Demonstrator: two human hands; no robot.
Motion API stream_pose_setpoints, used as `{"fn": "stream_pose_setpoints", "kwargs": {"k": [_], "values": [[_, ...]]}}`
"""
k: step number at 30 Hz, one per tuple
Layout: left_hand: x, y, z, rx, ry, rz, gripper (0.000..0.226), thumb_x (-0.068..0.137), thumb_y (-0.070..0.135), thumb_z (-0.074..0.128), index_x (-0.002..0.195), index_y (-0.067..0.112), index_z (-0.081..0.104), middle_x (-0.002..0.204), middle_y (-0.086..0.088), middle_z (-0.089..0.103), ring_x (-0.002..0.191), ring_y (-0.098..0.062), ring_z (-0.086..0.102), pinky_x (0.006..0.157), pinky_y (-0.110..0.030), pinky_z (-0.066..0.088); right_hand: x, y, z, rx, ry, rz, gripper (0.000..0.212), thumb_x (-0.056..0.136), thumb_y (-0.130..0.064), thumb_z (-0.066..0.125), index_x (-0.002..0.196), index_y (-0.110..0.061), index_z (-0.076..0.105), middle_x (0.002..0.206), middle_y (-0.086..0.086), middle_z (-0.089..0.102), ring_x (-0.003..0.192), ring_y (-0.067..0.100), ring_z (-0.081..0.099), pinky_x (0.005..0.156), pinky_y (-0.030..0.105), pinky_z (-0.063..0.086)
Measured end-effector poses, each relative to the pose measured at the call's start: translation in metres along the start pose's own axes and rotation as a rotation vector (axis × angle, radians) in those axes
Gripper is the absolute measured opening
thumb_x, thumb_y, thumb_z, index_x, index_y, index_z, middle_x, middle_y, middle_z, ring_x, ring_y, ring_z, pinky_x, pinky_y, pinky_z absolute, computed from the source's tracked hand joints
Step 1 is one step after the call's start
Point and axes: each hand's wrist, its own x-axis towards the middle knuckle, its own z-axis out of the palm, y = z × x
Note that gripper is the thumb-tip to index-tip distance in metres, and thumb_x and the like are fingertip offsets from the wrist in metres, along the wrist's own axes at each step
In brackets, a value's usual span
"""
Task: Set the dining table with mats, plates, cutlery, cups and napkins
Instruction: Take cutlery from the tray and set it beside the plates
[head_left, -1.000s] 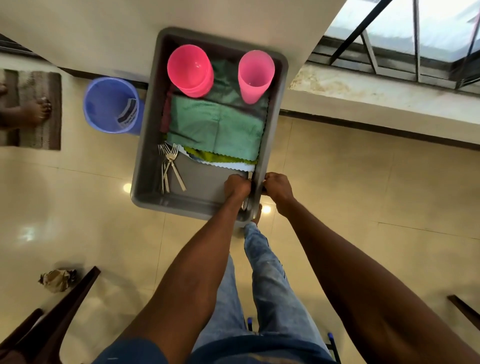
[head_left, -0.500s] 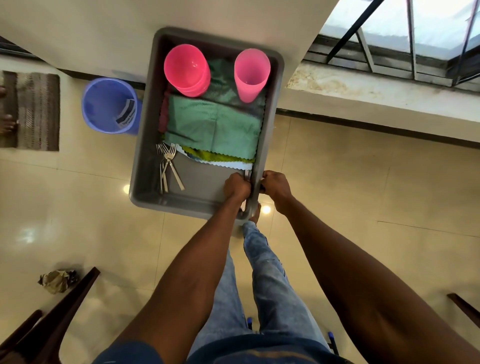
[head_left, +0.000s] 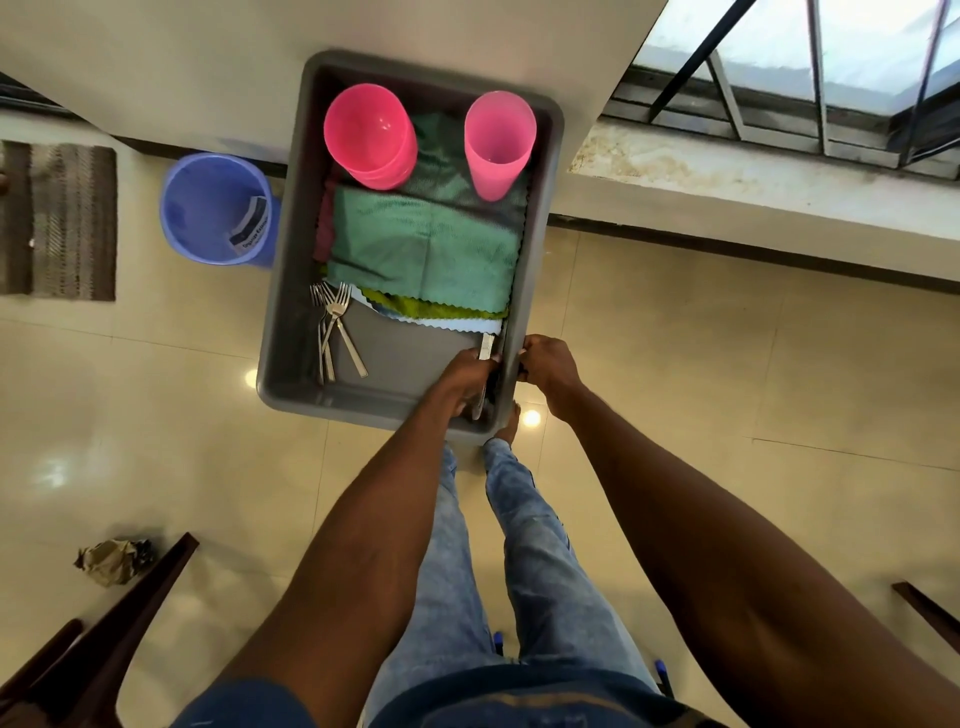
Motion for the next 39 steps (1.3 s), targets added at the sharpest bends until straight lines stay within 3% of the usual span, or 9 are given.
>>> {"fn": "stream_pose_setpoints", "kwargs": {"k": [5, 9, 11, 13, 17, 22, 28, 32, 39], "values": [[-0.007, -0.006, 0.0, -0.049, 0.02, 0.035, 0.006, 0.097, 0.01, 0.056, 0.103, 0.009, 0.059, 0.082, -0.003, 0.063, 0.077, -0.016, 0.06, 0.062, -0.023, 0.047, -0.003, -0.001, 0.0, -0.013, 0.001, -0.005, 0.022, 0.089, 0.005, 0.046, 0.098, 0.008, 0.066, 0.085, 0.019, 0.066, 0.077, 0.029, 0.064, 0.086, 0.051, 0.056], [-0.014, -0.001, 0.004, -0.066, 0.007, 0.025, 0.014, 0.098, 0.001, 0.047, 0.094, 0.008, 0.059, 0.078, -0.006, 0.06, 0.071, -0.016, 0.057, 0.064, -0.025, 0.048, -0.002, -0.003, 0.004, -0.07, 0.037, -0.003, 0.026, 0.088, 0.005, 0.041, 0.098, 0.011, 0.064, 0.093, 0.027, 0.066, 0.084, 0.038, 0.066, 0.084, 0.055, 0.055], [-0.018, 0.003, 0.005, -0.052, -0.005, -0.027, 0.022, 0.097, 0.001, 0.044, 0.084, 0.007, 0.061, 0.075, -0.01, 0.061, 0.071, -0.021, 0.058, 0.061, -0.028, 0.048, -0.006, -0.006, 0.007, -0.143, 0.059, -0.011, 0.022, 0.086, 0.004, 0.041, 0.091, 0.008, 0.062, 0.088, 0.024, 0.064, 0.085, 0.04, 0.064, 0.078, 0.044, 0.057], [-0.024, 0.005, 0.003, -0.035, -0.012, -0.085, 0.027, 0.098, 0.003, 0.042, 0.08, 0.005, 0.061, 0.07, -0.01, 0.059, 0.065, -0.021, 0.056, 0.054, -0.027, 0.046, -0.013, -0.008, 0.008, -0.233, 0.103, -0.01, 0.017, 0.085, 0.003, 0.044, 0.092, 0.004, 0.059, 0.083, 0.015, 0.057, 0.082, 0.032, 0.057, 0.067, 0.033, 0.045], [-0.042, 0.002, -0.008, 0.027, -0.04, -0.141, 0.024, 0.1, 0.009, 0.044, 0.081, 0.007, 0.058, 0.068, -0.008, 0.046, 0.061, -0.019, 0.044, 0.057, -0.031, 0.039, -0.027, -0.01, 0.013, -0.356, 0.266, -0.022, 0.027, 0.087, -0.006, 0.048, 0.11, 0.005, 0.059, 0.111, 0.019, 0.06, 0.096, 0.035, 0.06, 0.072, 0.038, 0.048], [-0.092, -0.005, -0.027, -0.005, -0.092, -0.151, 0.027, 0.102, 0.006, 0.04, 0.082, 0.005, 0.058, 0.072, -0.011, 0.057, 0.063, -0.02, 0.053, 0.062, -0.031, 0.045, -0.064, -0.022, 0.01, -0.419, 0.306, -0.076, 0.029, 0.091, -0.006, 0.044, 0.113, 0.004, 0.058, 0.118, 0.019, 0.052, 0.102, 0.036, 0.056, 0.081, 0.04, 0.05], [-0.173, -0.003, -0.04, -0.133, -0.175, -0.043, 0.021, 0.103, 0.003, 0.032, 0.093, 0.008, 0.05, 0.074, -0.01, 0.056, 0.061, -0.019, 0.054, 0.053, -0.029, 0.046, -0.12, -0.034, -0.001, -0.261, 0.213, -0.156, 0.015, 0.088, -0.001, 0.042, 0.082, -0.005, 0.055, 0.076, 0.009, 0.051, 0.072, 0.024, 0.05, 0.051, 0.028, 0.034], [-0.203, 0.006, -0.041, -0.222, -0.176, 0.085, 0.014, 0.103, 0.003, 0.036, 0.111, 0.005, 0.048, 0.076, -0.006, 0.054, 0.059, -0.014, 0.049, 0.048, -0.025, 0.043, -0.147, -0.039, -0.01, 0.004, 0.126, -0.19, 0.019, 0.091, -0.002, 0.043, 0.087, -0.001, 0.062, 0.08, 0.012, 0.056, 0.076, 0.026, 0.055, 0.062, 0.036, 0.043], [-0.232, 0.051, -0.04, -0.267, -0.308, 0.226, 0.026, 0.098, -0.006, 0.039, 0.106, 0.007, 0.06, 0.084, -0.006, 0.064, 0.069, -0.016, 0.062, 0.06, -0.027, 0.051, -0.188, -0.055, -0.026, 0.405, -0.028, -0.215, 0.022, 0.096, -0.012, 0.045, 0.098, -0.002, 0.064, 0.09, 0.015, 0.066, 0.081, 0.026, 0.061, 0.076, 0.037, 0.05]]}}
